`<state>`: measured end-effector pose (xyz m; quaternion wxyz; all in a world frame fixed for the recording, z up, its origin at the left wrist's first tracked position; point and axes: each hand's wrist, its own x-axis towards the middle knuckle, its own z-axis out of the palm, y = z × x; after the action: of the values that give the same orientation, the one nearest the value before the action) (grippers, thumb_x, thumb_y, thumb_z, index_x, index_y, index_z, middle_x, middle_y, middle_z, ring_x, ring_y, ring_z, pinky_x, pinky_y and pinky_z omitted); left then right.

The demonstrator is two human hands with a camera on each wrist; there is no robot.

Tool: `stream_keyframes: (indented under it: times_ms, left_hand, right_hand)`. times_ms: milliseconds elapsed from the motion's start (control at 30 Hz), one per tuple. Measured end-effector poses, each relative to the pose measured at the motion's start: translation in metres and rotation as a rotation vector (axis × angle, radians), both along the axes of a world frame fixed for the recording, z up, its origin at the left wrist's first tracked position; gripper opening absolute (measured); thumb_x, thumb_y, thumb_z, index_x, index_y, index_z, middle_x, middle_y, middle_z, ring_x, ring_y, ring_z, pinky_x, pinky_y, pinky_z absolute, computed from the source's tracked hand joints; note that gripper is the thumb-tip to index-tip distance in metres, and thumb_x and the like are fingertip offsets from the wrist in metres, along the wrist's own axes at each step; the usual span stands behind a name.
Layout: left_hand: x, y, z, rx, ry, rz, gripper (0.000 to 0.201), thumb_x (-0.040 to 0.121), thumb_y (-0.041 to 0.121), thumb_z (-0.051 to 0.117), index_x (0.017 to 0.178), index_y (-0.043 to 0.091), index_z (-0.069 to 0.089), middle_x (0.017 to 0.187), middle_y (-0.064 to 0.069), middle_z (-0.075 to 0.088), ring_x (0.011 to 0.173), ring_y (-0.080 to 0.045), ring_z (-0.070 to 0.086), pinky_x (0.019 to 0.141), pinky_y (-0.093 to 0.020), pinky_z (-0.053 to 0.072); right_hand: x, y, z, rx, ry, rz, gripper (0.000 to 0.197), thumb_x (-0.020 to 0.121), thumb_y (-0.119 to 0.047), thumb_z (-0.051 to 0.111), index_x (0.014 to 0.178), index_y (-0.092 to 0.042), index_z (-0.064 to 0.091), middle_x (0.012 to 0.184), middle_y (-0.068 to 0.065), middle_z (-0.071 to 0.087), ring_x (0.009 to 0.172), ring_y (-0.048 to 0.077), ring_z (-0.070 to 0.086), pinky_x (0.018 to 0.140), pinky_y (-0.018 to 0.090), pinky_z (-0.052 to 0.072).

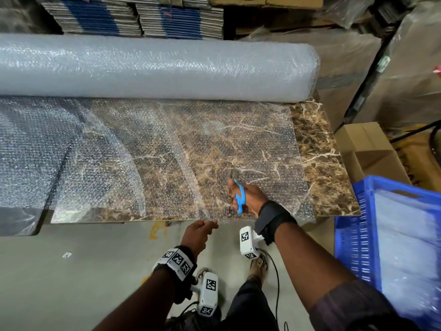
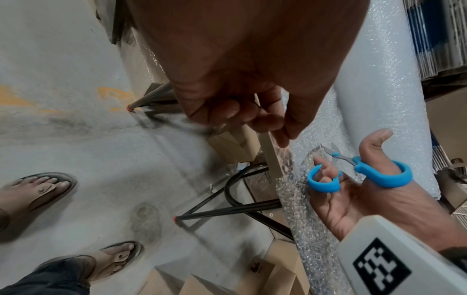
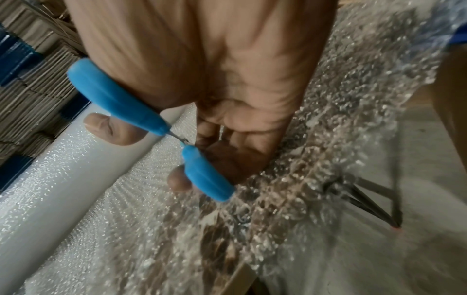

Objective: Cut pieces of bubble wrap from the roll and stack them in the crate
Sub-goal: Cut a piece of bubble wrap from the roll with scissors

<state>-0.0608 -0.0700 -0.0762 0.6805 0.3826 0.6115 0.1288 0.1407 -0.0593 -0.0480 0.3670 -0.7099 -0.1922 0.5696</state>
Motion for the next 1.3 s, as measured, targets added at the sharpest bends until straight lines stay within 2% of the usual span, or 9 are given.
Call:
stream_keyframes:
  times_ms: [233,367,533,733,833,1000,1100,1200,1300]
  left_hand:
    - [-0.001,0.001,-0.002,0.005,-0.012,-0.003,0.019,0.090,0.021,0.067,0.076,0.009,0.064,0.067,0.000,0.044,0.040,-0.009,0.028,0.044,-0.020,0.018]
    - [-0.002,0.002,-0.006,0.014,-0.001,-0.010,0.020,0.089,0.024,0.068,0.077,0.009,0.064,0.067,-0.001,0.044,0.040,-0.009,0.028,0.043,-0.020,0.019]
    - [-0.002,0.002,-0.007,0.023,0.011,-0.028,0.020,0.091,0.025,0.067,0.079,0.009,0.067,0.067,0.001,0.046,0.040,-0.009,0.030,0.042,-0.020,0.020]
    - [0.000,0.003,-0.006,0.038,0.019,-0.036,0.021,0.091,0.023,0.067,0.080,0.006,0.067,0.064,0.001,0.044,0.038,-0.008,0.029,0.039,-0.019,0.021]
    - [0.001,0.002,-0.004,0.044,0.027,-0.043,0.021,0.091,0.023,0.066,0.078,0.007,0.067,0.063,0.002,0.045,0.039,-0.008,0.030,0.039,-0.019,0.022]
    - [0.001,0.001,-0.002,0.055,0.028,-0.056,0.021,0.091,0.024,0.066,0.077,0.009,0.067,0.064,0.003,0.045,0.039,-0.007,0.031,0.039,-0.019,0.023]
    - [0.002,0.001,0.000,0.066,0.032,-0.055,0.021,0.092,0.022,0.065,0.078,0.007,0.067,0.062,0.003,0.046,0.039,-0.007,0.031,0.039,-0.018,0.023]
    - [0.002,0.001,0.002,0.079,0.030,-0.054,0.019,0.092,0.018,0.064,0.078,0.005,0.066,0.054,0.007,0.045,0.037,-0.005,0.029,0.036,-0.017,0.023]
    - [0.002,0.001,0.002,0.099,0.043,-0.065,0.020,0.092,0.019,0.065,0.076,0.006,0.067,0.049,0.012,0.045,0.039,-0.005,0.031,0.039,-0.017,0.025]
  right_hand:
    - [0.007,-0.009,0.005,0.018,-0.060,0.069,0.077,0.054,-0.081,0.066,0.077,-0.007,0.065,0.065,0.010,0.066,0.057,0.021,0.062,0.057,0.028,0.053]
    - [0.008,-0.012,0.009,0.024,-0.060,0.082,0.072,0.060,-0.075,0.066,0.079,-0.006,0.064,0.066,0.010,0.065,0.056,0.020,0.061,0.054,0.026,0.053]
    - [0.008,-0.021,0.006,0.036,-0.089,0.092,0.059,0.075,-0.068,0.064,0.075,-0.009,0.064,0.063,0.004,0.065,0.051,0.014,0.059,0.051,0.021,0.051]
    - [0.007,-0.015,0.005,0.014,0.015,0.060,0.074,0.061,-0.078,0.069,0.080,-0.006,0.066,0.067,0.010,0.064,0.058,0.022,0.059,0.060,0.031,0.053]
    - [0.003,-0.005,0.008,0.022,0.049,0.047,0.071,0.068,-0.077,0.065,0.081,-0.007,0.066,0.067,0.009,0.064,0.058,0.021,0.060,0.062,0.031,0.053]
    - [-0.003,0.005,0.005,-0.042,0.101,0.058,0.081,0.053,-0.089,0.063,0.081,-0.012,0.064,0.070,0.006,0.066,0.062,0.019,0.063,0.066,0.032,0.055]
    - [-0.008,0.010,0.007,-0.029,0.139,0.000,0.074,0.060,-0.081,0.061,0.080,-0.011,0.061,0.066,0.004,0.064,0.058,0.016,0.062,0.062,0.030,0.055]
    - [-0.011,0.015,0.008,-0.010,0.172,-0.049,0.067,0.068,-0.077,0.060,0.079,-0.011,0.060,0.065,0.004,0.063,0.058,0.017,0.061,0.066,0.033,0.057]
    - [-0.016,0.020,0.009,-0.017,0.153,-0.088,0.067,0.064,-0.079,0.059,0.074,-0.013,0.059,0.067,0.005,0.062,0.059,0.018,0.060,0.056,0.027,0.053]
